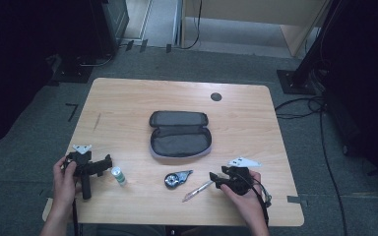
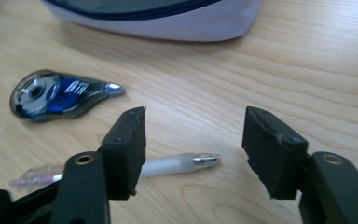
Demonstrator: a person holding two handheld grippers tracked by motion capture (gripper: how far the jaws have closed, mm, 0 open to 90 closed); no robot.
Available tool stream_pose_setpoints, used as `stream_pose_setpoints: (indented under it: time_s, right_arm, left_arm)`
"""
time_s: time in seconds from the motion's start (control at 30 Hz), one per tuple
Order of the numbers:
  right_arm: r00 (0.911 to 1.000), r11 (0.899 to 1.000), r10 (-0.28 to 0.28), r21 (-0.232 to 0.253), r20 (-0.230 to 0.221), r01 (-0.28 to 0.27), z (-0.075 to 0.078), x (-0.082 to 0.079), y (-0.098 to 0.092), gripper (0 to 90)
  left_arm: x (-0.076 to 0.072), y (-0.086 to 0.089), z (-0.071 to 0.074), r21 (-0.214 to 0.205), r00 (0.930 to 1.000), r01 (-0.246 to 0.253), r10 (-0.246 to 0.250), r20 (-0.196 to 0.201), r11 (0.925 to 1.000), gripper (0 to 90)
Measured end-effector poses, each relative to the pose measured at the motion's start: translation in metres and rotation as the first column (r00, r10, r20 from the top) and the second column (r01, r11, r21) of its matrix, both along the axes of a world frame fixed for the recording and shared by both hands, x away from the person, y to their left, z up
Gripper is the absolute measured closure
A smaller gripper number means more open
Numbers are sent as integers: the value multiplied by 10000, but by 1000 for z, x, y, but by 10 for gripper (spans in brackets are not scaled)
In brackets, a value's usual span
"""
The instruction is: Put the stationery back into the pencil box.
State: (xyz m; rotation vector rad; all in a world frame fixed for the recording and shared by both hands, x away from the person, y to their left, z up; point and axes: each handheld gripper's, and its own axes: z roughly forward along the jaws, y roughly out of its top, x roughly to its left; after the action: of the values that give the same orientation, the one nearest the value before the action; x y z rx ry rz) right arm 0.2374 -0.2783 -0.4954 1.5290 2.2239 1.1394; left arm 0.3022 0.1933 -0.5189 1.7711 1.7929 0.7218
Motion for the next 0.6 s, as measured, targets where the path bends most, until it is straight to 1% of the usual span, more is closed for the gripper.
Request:
stream_pose_setpoints:
  time_s: [0.07, 0.13, 0.27, 0.37, 0.43, 0.5, 0.53, 0.6]
  right_arm:
    - [9991, 9991, 416, -8, 104, -416, -1, -1, 2, 463]
    - [9955, 9956, 930, 58, 183, -932, -2, -1, 2, 475]
    - [9858, 9869, 1614, -120, 472, -1610, -3, -4, 4, 482]
    - [9753, 9769, 2121, -392, 614, -2100, -5, -6, 8, 478]
    - [9706, 9719, 2332, -461, 599, -2307, -7, -7, 10, 473]
    - [9647, 9655, 2560, -660, 619, -2520, -10, -7, 13, 465]
    - [9632, 9635, 2621, -728, 593, -2577, -11, -7, 14, 454]
    - [9591, 9604, 2746, -677, 688, -2701, -13, -6, 14, 428]
  left_arm:
    - [0, 0, 0, 0, 10000, 0, 0, -5, 10000, 0]
    - [0, 0, 0, -1, 10000, 0, 0, -4, 10000, 0]
    - [0, 0, 0, 1, 10000, 0, 0, -4, 10000, 0]
    - [0, 0, 0, 2, 10000, 3, -3, -1, 10000, 0]
    - [0, 0, 0, 1, 10000, 0, 0, 1, 10000, 0]
    - [0, 0, 0, 1, 10000, 0, 0, 0, 10000, 0]
    - [0, 0, 0, 1, 10000, 1, -1, 0, 10000, 0]
    - [0, 0, 0, 2, 10000, 1, -1, 1, 10000, 0]
